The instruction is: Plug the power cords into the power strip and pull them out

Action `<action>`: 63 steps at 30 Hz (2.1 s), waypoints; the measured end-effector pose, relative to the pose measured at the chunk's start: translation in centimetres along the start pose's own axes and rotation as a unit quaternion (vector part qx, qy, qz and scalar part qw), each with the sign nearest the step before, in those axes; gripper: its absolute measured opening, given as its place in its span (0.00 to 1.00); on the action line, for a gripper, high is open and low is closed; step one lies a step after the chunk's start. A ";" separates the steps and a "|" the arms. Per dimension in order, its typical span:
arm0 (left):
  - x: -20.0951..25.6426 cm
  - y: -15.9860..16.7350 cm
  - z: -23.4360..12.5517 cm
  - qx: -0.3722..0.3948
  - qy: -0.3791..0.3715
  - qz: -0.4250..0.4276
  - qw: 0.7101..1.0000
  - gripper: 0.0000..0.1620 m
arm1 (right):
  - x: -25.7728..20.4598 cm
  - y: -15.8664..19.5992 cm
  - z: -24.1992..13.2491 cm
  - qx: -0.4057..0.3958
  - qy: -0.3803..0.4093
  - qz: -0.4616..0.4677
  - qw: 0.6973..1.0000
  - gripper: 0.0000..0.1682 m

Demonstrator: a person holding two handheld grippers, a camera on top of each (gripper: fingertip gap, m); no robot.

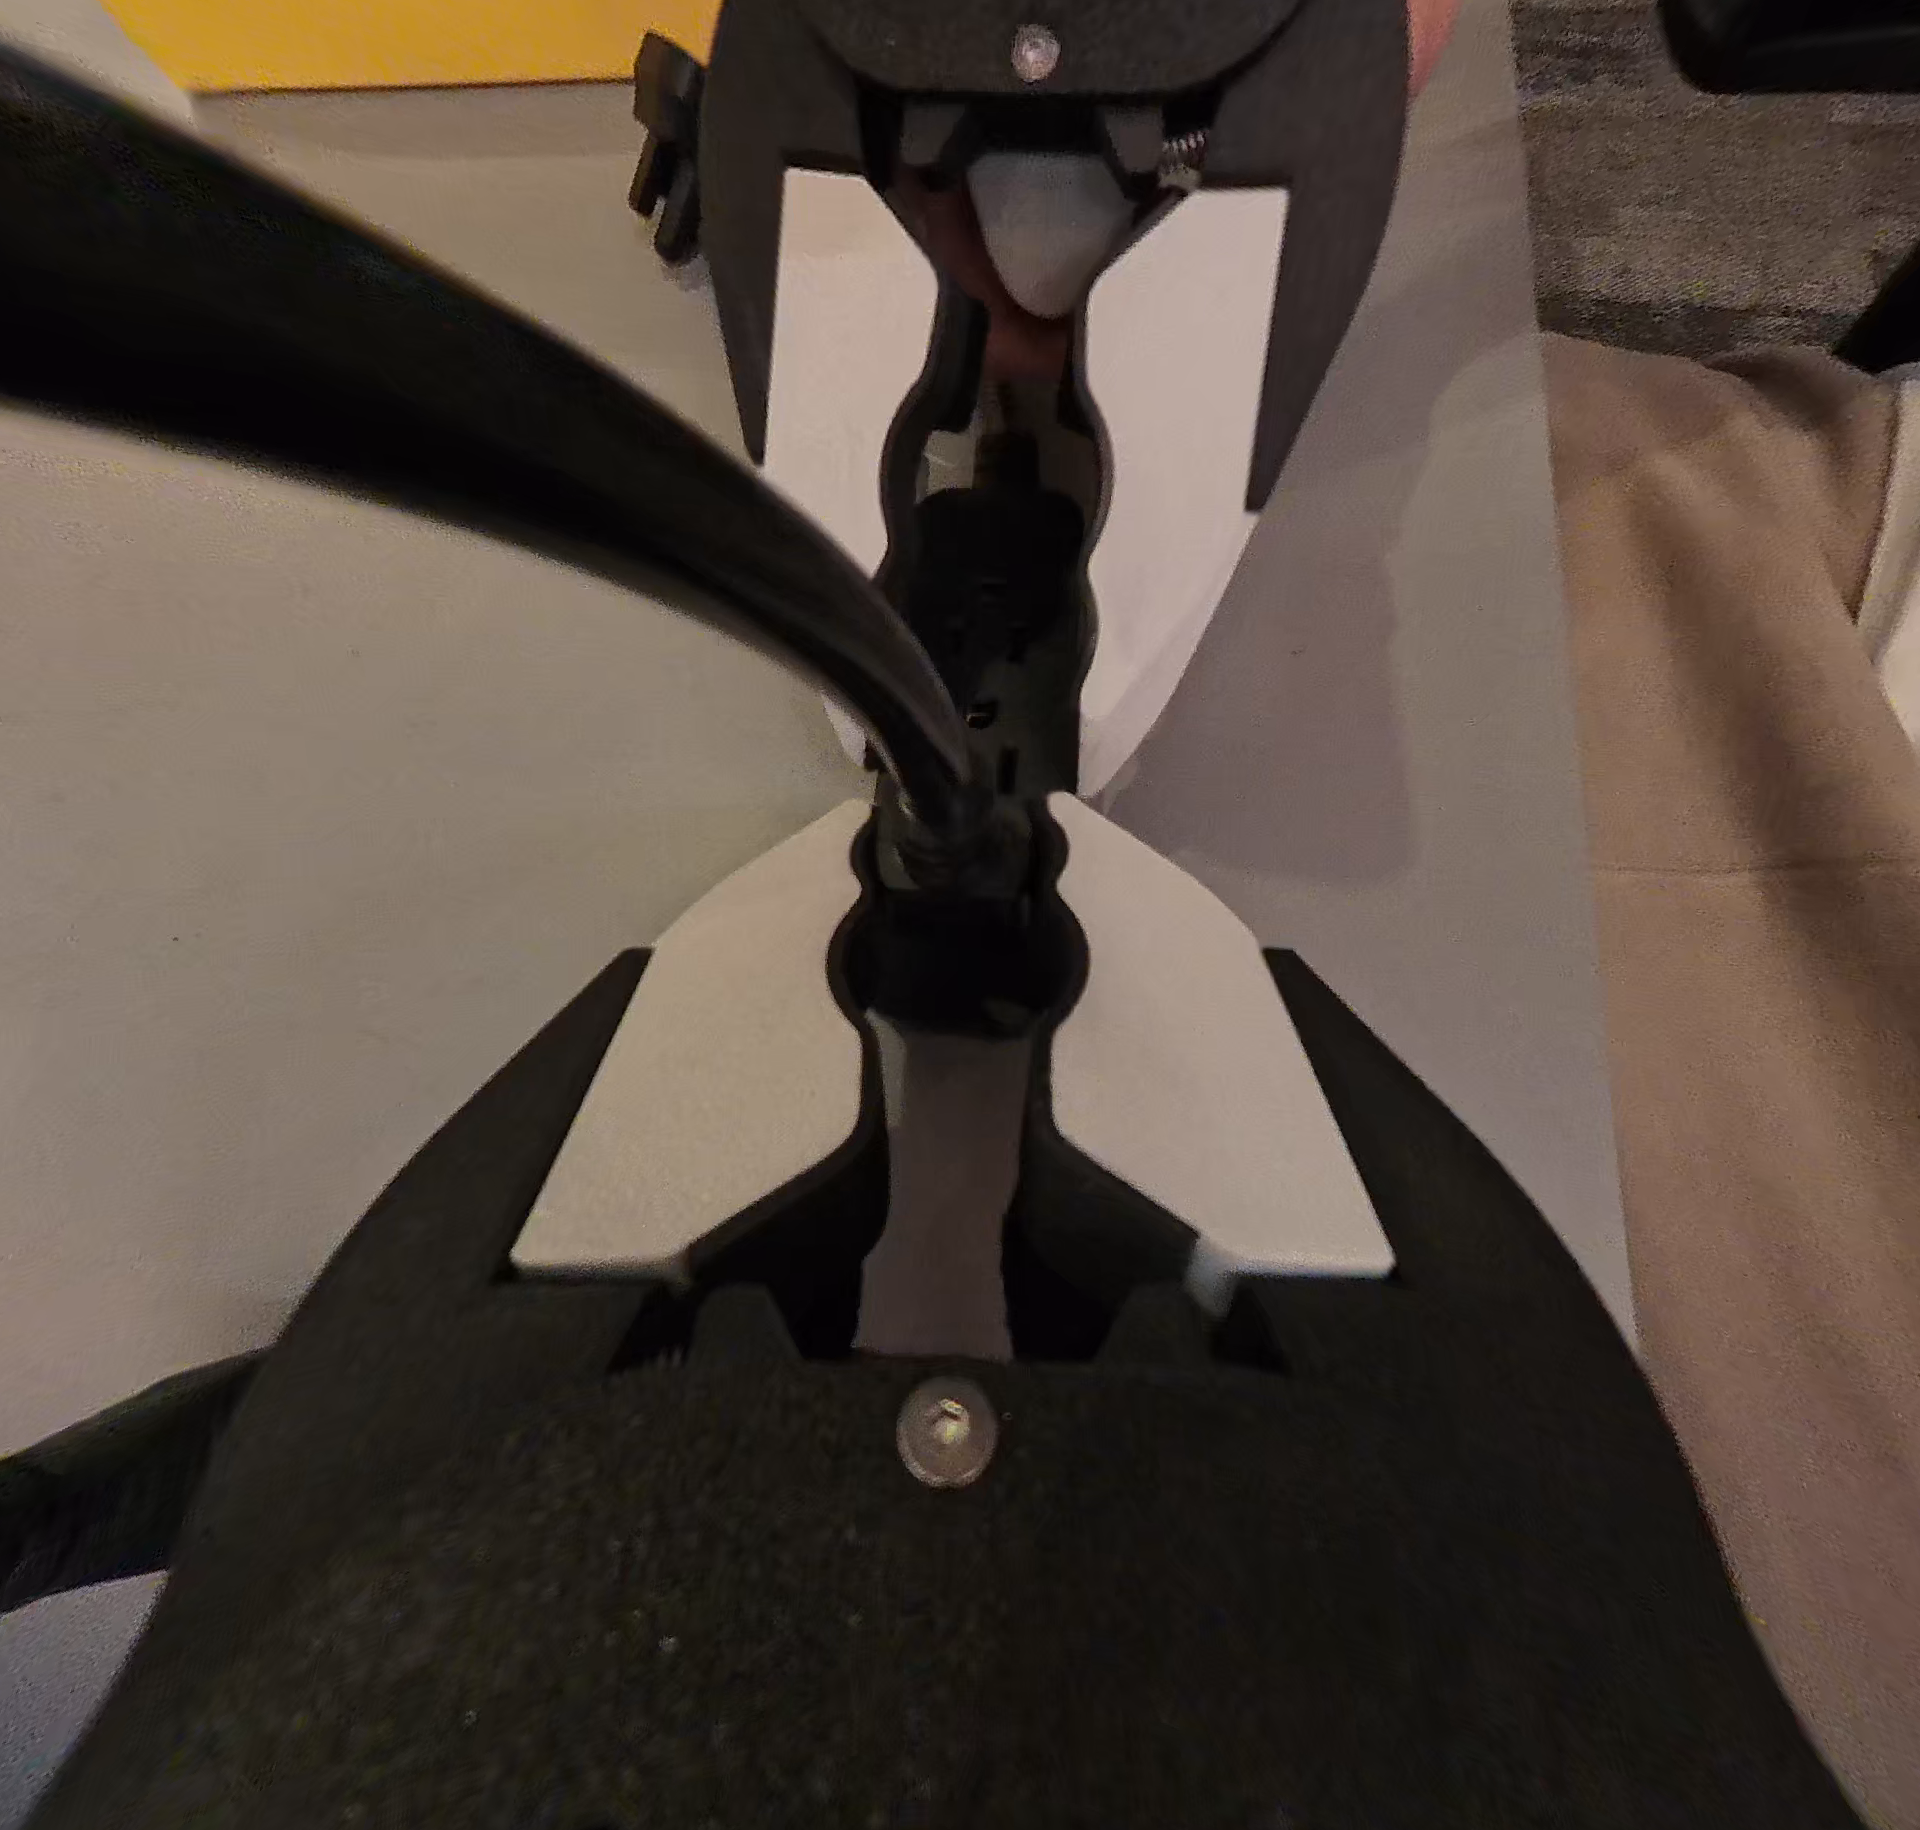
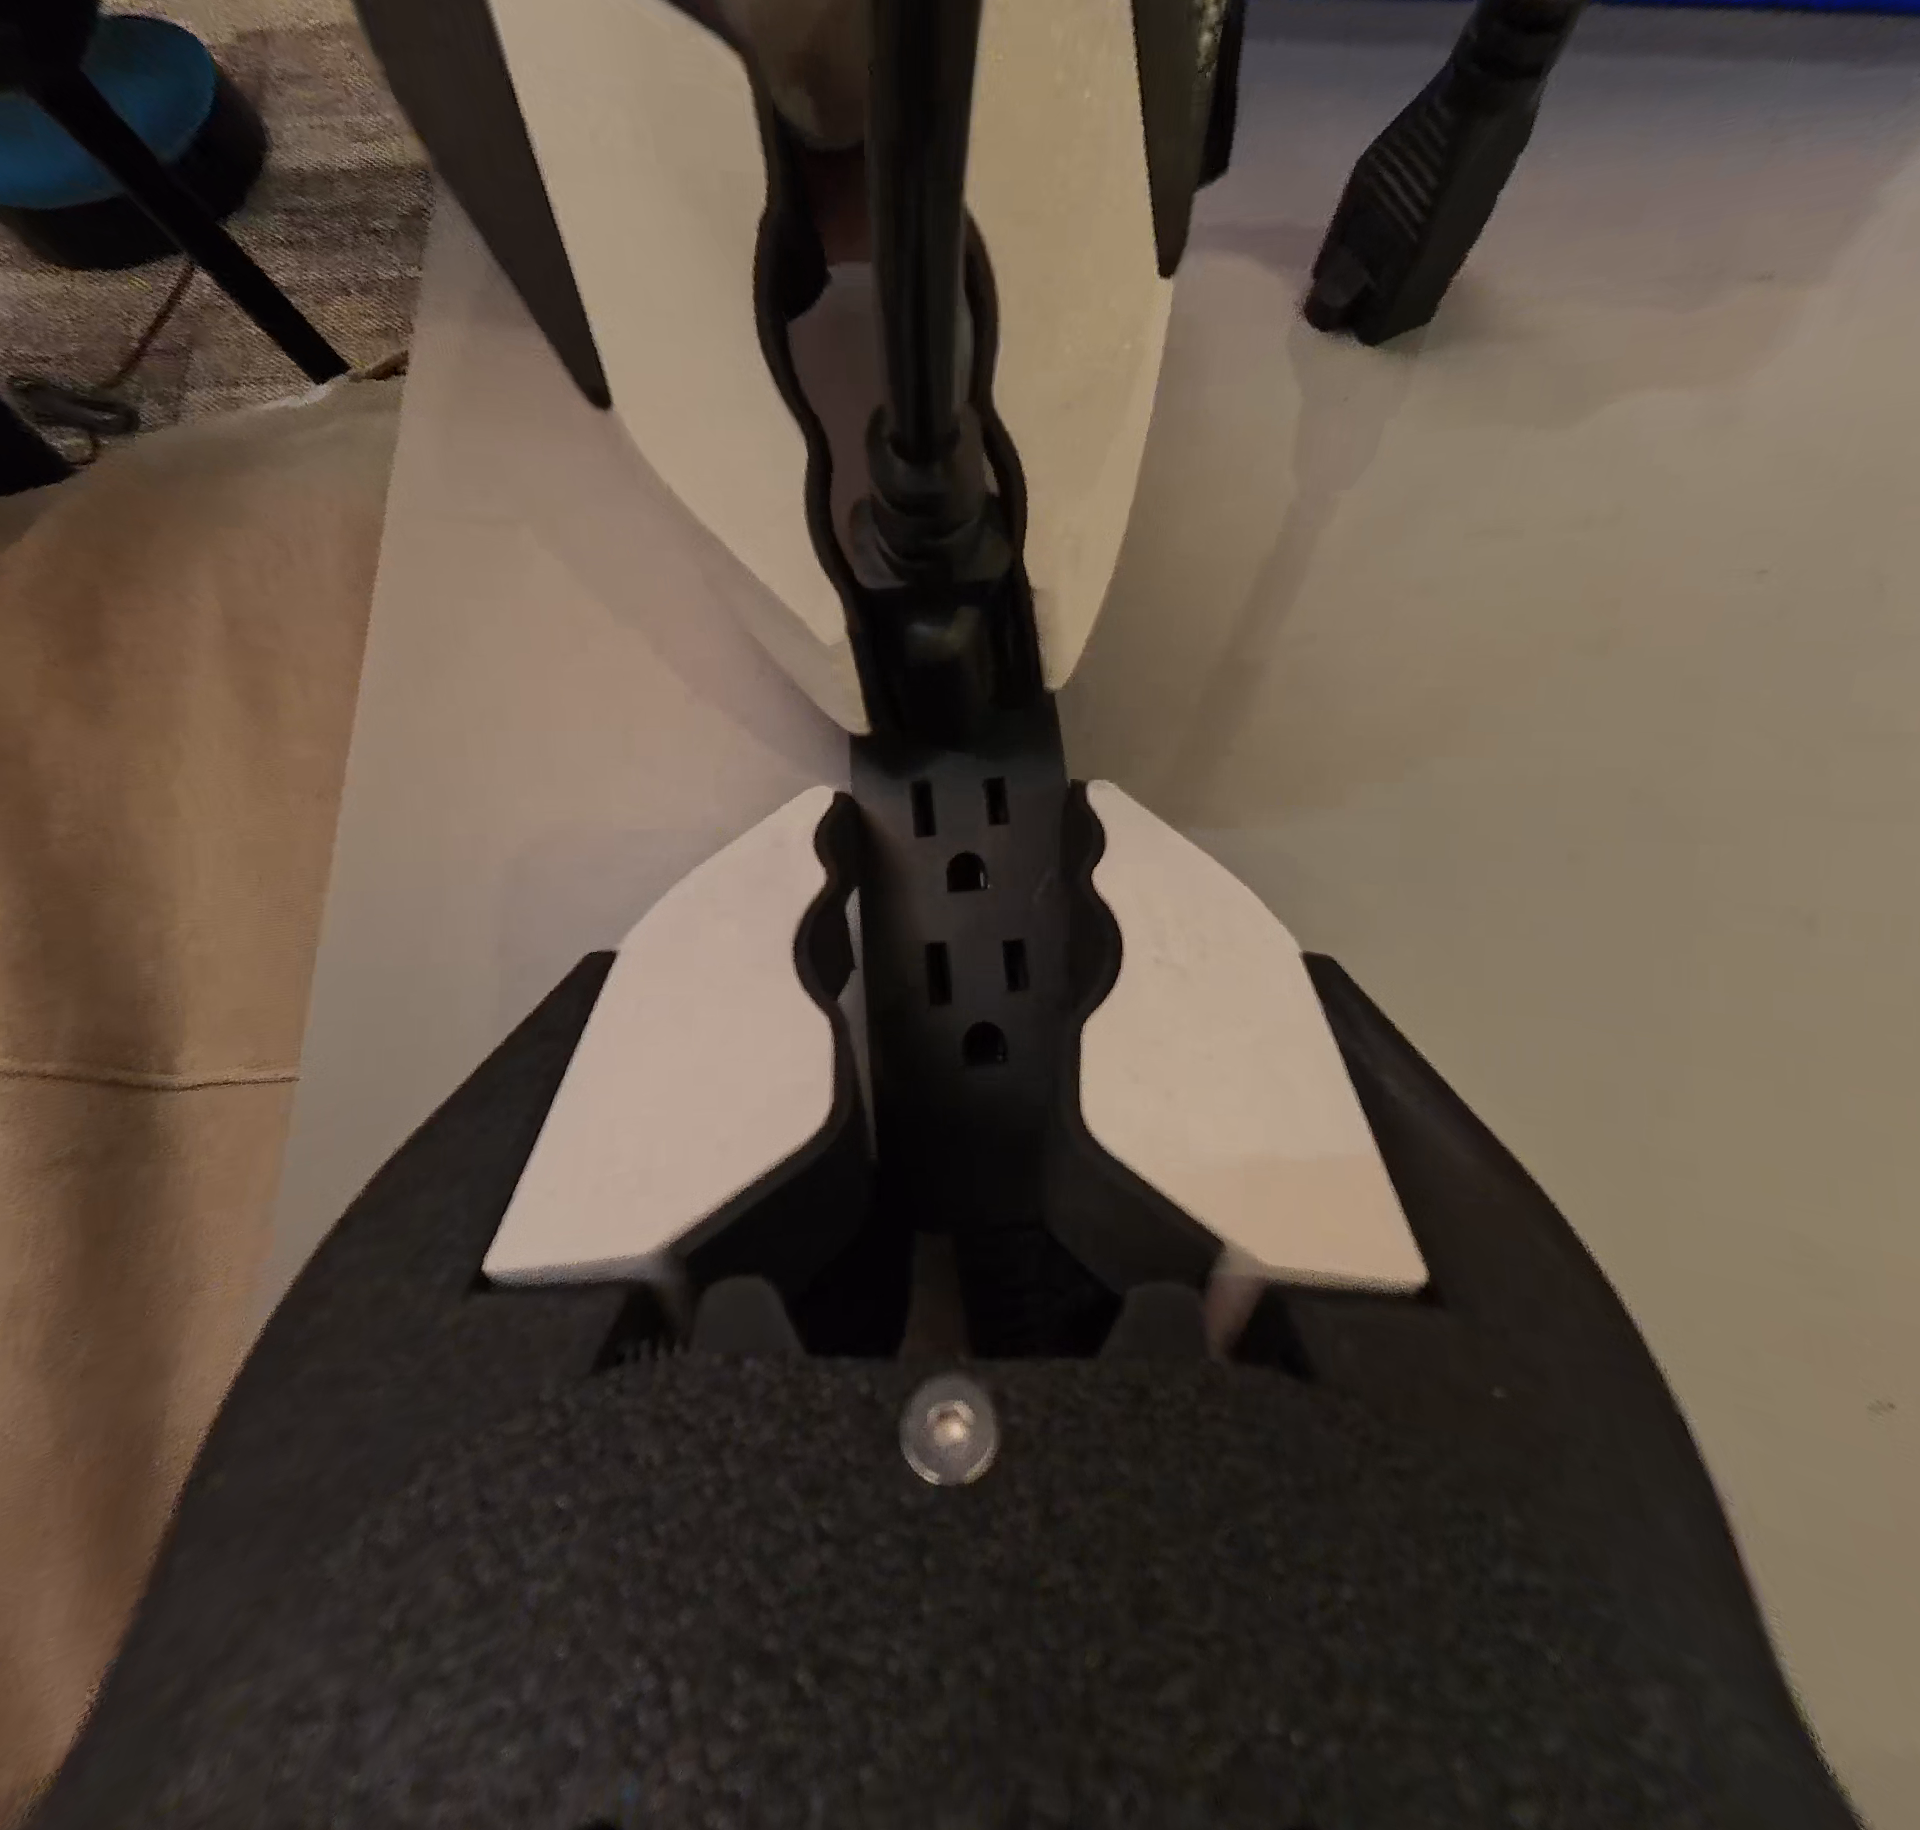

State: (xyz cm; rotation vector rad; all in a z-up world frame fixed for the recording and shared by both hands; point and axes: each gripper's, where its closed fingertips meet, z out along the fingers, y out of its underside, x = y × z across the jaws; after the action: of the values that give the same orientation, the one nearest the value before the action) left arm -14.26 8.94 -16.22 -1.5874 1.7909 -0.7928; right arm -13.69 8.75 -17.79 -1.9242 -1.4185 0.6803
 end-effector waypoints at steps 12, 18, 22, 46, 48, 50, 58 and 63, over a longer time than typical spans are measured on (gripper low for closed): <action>0.1 0.0 -0.1 0.014 0.034 -0.009 0.999 0.15 | 0.0 0.2 -0.2 -0.005 -0.004 0.004 1.000 0.24; 0.2 0.1 -0.5 0.024 0.044 -0.014 0.999 0.15 | -0.1 0.1 -0.1 -0.002 -0.007 0.007 1.000 0.24; 0.1 0.1 -0.5 0.026 0.050 -0.023 0.998 0.15 | 0.0 0.0 -0.1 -0.004 -0.009 0.013 1.000 0.24; 0.5 -0.1 -0.4 0.008 0.038 -0.004 0.999 0.15 | -0.5 -0.8 1.0 -0.003 -0.009 -0.019 1.000 0.24; 0.4 0.0 -0.5 0.016 0.042 -0.006 0.999 0.15 | -0.5 -0.9 1.1 -0.004 -0.008 -0.019 1.000 0.24; 0.4 -0.1 -0.5 0.003 0.040 -0.007 0.999 0.15 | -0.5 -0.9 1.1 -0.003 -0.007 -0.017 1.000 0.24; 0.7 -0.3 -0.3 0.008 0.038 -0.005 0.999 0.15 | -0.7 -0.6 0.9 -0.007 -0.014 -0.012 1.000 0.24; 0.5 -0.2 -0.5 0.017 0.048 -0.010 0.999 0.15 | -0.6 -0.7 1.0 -0.006 -0.012 -0.010 1.000 0.24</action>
State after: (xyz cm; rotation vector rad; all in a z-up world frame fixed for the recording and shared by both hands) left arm -14.56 8.45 -15.82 -1.5726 1.8215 -0.9180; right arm -14.99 8.55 -17.90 -1.9146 -1.4585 0.6872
